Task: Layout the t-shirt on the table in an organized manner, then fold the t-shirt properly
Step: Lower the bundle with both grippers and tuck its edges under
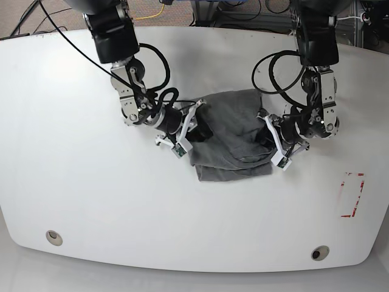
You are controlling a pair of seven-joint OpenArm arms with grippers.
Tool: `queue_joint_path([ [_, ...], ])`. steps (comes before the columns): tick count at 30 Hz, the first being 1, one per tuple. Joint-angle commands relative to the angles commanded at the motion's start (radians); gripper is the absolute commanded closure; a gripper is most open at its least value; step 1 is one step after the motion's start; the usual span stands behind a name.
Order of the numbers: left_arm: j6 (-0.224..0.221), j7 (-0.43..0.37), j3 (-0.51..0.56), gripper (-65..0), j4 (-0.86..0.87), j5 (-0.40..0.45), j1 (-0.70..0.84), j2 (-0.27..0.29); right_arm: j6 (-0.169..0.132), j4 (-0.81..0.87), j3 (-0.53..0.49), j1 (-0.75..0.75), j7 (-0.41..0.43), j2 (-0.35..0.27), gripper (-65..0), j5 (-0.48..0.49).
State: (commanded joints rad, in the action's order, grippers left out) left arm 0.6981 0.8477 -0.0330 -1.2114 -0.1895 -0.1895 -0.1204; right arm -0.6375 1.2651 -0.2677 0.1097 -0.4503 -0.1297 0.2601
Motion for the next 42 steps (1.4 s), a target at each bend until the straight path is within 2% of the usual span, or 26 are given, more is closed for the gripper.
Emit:
queue_joint_path([
  [4,0.000,0.003,0.044,-11.2,-0.011,-0.002,0.005,0.000,0.000,0.114,0.002,-0.061,-0.084,-0.006,-13.0,-0.003],
  [10,0.000,0.057,0.046,-11.2,-0.170,-0.002,0.064,-0.002,0.003,0.316,0.002,-0.094,-0.189,-0.008,-13.2,-0.008],
  [11,0.000,0.058,0.046,-11.2,-0.198,-0.002,0.069,-0.005,0.006,0.342,0.002,-0.092,-0.212,-0.008,-13.2,-0.008],
  [14,0.000,0.083,0.046,-11.2,-0.262,-0.002,0.089,-0.028,0.041,0.431,0.031,-0.060,-0.302,-0.008,-14.3,-0.008],
  [16,0.000,0.112,0.046,-11.4,-0.284,-0.003,0.087,-0.029,0.060,0.486,0.048,-0.029,-0.373,-0.008,-20.3,-0.008],
  [19,0.000,0.137,0.043,-11.4,-0.302,-0.003,0.084,-0.031,0.061,0.540,0.060,0.006,-0.423,-0.008,-30.8,-0.008],
  [21,0.000,0.143,0.041,-11.4,-0.319,-0.003,0.084,-0.031,0.060,0.555,0.069,0.028,-0.431,-0.008,-37.6,-0.008],
  [23,0.000,0.144,0.041,-11.4,-0.336,-0.003,0.087,-0.043,0.058,0.554,0.068,0.048,-0.431,-0.028,-39.8,-0.008],
  [32,0.000,0.144,0.041,-11.4,-0.371,-0.003,0.091,-0.043,0.058,0.534,-0.006,0.058,-0.430,-0.071,-40.3,-0.008],
  [42,0.000,0.146,0.041,-11.4,-0.443,-0.003,0.091,-0.043,0.055,0.505,-0.034,0.028,-0.411,-0.071,-40.3,-0.008],
])
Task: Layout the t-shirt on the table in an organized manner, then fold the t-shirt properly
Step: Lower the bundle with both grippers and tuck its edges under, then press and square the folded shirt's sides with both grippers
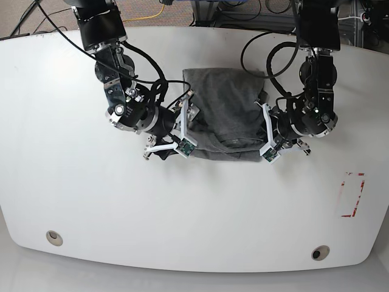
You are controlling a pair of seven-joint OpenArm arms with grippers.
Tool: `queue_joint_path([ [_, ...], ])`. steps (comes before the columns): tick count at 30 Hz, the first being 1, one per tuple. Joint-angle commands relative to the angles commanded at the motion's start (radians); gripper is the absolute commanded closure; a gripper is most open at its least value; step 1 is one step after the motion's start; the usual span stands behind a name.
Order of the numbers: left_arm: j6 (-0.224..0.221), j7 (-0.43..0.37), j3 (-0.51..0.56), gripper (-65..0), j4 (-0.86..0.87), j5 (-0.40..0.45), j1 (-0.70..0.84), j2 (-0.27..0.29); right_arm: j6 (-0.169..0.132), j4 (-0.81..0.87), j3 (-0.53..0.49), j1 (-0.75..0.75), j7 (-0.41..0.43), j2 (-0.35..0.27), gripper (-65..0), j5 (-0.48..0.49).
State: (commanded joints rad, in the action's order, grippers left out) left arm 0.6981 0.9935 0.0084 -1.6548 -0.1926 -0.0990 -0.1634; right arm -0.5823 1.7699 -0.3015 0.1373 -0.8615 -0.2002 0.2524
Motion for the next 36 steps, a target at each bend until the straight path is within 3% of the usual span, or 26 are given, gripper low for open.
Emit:
queue_joint_path([
  [6,0.000,0.000,0.000,-11.4,0.000,0.000,0.002,0.000,-0.002,-0.137,0.000,0.011,0.152,-0.003,-40.3,0.000],
  [13,0.000,0.000,0.000,-11.4,0.000,0.000,0.021,0.000,-0.002,-0.318,0.000,0.089,0.250,0.000,-40.0,0.000],
  [25,0.000,0.000,-0.002,-11.4,0.000,0.000,0.023,-0.002,-0.002,-0.503,0.005,0.244,0.284,0.021,-40.0,0.000],
  [30,0.000,0.000,0.000,-11.4,0.000,0.000,0.023,-0.002,0.000,-0.643,0.005,0.307,0.399,0.021,-40.0,0.000],
  [36,0.000,0.000,0.003,-11.4,0.000,0.000,0.023,-0.002,0.002,-0.767,0.005,0.371,0.463,0.021,-40.0,0.000],
])
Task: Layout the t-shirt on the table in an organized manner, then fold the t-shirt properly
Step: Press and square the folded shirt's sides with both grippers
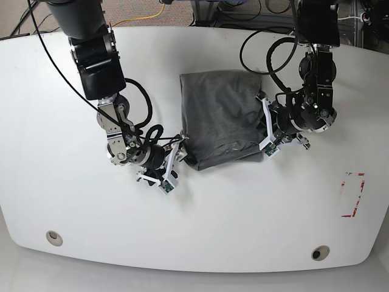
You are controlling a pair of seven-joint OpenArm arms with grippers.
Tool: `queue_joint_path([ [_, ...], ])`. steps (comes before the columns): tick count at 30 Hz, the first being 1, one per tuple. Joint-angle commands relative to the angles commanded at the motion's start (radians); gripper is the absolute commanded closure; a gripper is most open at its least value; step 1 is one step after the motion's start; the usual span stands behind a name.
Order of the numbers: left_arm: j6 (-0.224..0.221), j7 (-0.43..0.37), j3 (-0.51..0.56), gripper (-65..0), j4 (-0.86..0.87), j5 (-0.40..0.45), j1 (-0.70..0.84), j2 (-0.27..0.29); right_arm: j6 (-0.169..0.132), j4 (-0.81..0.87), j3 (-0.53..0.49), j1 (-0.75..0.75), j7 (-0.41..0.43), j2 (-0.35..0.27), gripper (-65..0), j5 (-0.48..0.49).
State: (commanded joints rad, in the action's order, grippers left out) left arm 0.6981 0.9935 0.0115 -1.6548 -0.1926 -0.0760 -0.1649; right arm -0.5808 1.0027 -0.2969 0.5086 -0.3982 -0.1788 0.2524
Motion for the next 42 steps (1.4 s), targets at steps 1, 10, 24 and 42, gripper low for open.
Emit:
queue_joint_path([
  [1,0.000,0.000,0.000,-11.4,0.000,0.000,0.000,0.000,0.000,-0.005,0.000,0.006,0.008,0.000,-40.0,0.000],
  [10,0.000,-0.006,0.002,-11.4,-0.002,-0.002,-0.009,0.008,0.005,0.161,0.002,0.055,-0.140,-0.006,-40.0,0.009],
  [24,0.000,-0.008,-0.043,-11.4,0.005,0.000,-0.080,0.003,0.003,0.597,0.002,-0.153,-0.442,0.002,-40.0,0.011],
  [42,0.000,-0.028,-0.141,-10.8,0.095,-0.002,-0.103,0.095,-0.003,0.677,0.002,-0.361,-0.440,0.055,-10.3,0.002],
])
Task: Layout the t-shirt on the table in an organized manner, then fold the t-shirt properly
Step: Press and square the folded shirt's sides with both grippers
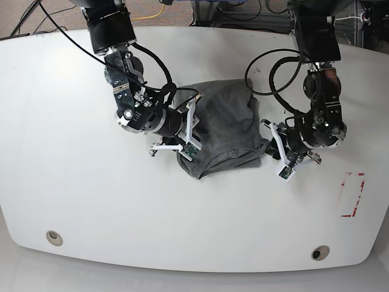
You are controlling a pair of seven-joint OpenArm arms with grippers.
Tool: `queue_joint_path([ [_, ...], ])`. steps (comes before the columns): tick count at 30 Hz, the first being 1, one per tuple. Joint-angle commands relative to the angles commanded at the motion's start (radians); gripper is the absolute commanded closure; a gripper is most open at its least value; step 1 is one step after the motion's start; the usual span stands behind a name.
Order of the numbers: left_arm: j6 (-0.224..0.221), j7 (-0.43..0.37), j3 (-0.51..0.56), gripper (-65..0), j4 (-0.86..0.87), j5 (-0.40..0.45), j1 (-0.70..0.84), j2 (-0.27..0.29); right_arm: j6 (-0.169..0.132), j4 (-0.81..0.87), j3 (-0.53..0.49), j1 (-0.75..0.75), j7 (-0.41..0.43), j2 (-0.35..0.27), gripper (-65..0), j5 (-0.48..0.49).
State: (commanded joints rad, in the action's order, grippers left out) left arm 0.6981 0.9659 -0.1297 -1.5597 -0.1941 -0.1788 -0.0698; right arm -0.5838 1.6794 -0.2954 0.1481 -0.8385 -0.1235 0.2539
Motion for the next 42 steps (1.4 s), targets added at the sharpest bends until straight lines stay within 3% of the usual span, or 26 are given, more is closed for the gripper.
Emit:
queue_joint_path([
  [5,0.000,0.021,0.023,-10.8,-0.038,0.000,0.052,0.092,0.000,-0.092,0.000,0.002,0.061,-0.015,-8.1,0.000],
  [9,0.000,0.009,0.078,-10.8,-0.028,0.000,0.091,0.110,-0.002,-0.155,0.000,-0.005,0.129,-0.031,-8.1,0.006],
  [16,0.000,-0.104,0.097,-10.8,0.146,0.002,0.101,0.083,-0.006,-0.210,0.000,-0.006,0.158,-0.032,-8.1,0.000],
  [20,0.000,-0.149,0.097,-10.8,0.206,0.002,0.092,0.034,-0.041,-0.210,0.000,-0.006,0.160,-0.032,-8.1,0.000],
  [27,0.000,-0.124,0.095,-10.8,0.126,-0.002,0.094,0.005,-0.041,-0.210,0.000,-0.006,0.160,-0.032,-8.1,0.000],
  [32,0.000,-0.035,0.086,-10.8,-0.048,-0.002,0.094,0.005,-0.041,-0.210,0.000,-0.005,0.160,-0.032,-8.1,-0.002],
  [42,0.000,-0.006,-0.091,-11.1,-0.035,0.002,0.008,0.003,-0.041,-0.207,0.000,-0.003,0.160,-0.032,-8.1,-0.002],
])
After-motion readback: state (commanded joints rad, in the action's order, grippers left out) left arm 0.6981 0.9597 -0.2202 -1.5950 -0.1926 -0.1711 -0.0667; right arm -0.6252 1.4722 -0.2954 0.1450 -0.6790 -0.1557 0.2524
